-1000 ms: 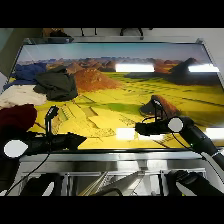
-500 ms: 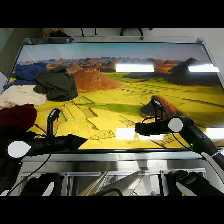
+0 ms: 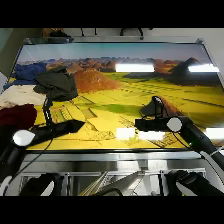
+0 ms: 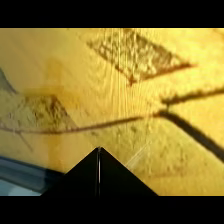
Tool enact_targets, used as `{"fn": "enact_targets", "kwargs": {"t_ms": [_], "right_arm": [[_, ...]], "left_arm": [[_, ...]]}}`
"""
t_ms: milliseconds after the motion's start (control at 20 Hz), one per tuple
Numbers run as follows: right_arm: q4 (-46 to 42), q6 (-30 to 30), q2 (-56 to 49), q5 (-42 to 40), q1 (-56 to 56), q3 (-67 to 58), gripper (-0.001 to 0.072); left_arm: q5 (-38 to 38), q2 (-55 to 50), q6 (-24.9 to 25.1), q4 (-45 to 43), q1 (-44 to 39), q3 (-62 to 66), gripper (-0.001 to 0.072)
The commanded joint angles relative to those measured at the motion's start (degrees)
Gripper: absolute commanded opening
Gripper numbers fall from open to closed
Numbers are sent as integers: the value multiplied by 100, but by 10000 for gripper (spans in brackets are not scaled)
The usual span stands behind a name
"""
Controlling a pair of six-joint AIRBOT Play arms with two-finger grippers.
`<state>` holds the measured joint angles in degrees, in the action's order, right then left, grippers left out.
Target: Fold the shirts.
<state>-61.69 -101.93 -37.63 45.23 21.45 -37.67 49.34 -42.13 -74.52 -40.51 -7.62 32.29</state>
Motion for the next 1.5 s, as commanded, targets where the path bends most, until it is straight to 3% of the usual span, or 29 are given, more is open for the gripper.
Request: {"fn": "enact_targets", "kwargs": {"t_ms": [0,50,100,150,200,250,300,350,800,950,1150,1200,1250,1300,1450], "right_arm": [[-50,2,-52,-748,-13,-4,28],[-96,0,-63,-876,-13,-4,31],[-192,0,-63,-949,-17,-4,112],[-260,0,-70,-968,-48,-4,292],[-262,0,-96,-970,-109,-4,369],[-264,2,-116,-970,-181,-4,365],[-284,2,-133,-986,-260,-4,366],[-317,4,-151,-1010,-341,-4,365],[-433,282,-278,-1180,-970,-7,365],[-433,321,-278,-1185,-1001,-7,365],[-459,321,-282,-1204,-1001,-7,365],[-476,321,-297,-1204,-1001,-7,364],[-518,319,-319,-1200,-1001,-7,364],[-531,321,-334,-1200,-1001,-7,364],[-542,326,-332,-1126,-1008,-59,333]], "left_arm": [[96,-787,101,-841,772,1040,13],[269,-1038,98,-905,1213,1504,13],[391,-1268,101,-911,1617,1952,13],[522,-1513,98,-925,2024,2393,13],[612,-1733,96,-905,2347,2719,12],[605,-1985,98,-885,2614,2975,16],[612,-2232,127,-916,2780,3141,282],[614,-2500,203,-955,2903,3263,677],[-37,-5141,638,-962,2671,4098,668],[-11,-5855,743,-1615,2503,4725,668],[190,-6502,741,-1681,2216,5560,666],[160,-6627,741,-1705,2129,5742,571],[216,-6743,739,-1694,2090,5925,245],[442,-6828,710,-1681,2061,6161,9],[1327,-6688,439,-1434,1923,7097,10]]}}
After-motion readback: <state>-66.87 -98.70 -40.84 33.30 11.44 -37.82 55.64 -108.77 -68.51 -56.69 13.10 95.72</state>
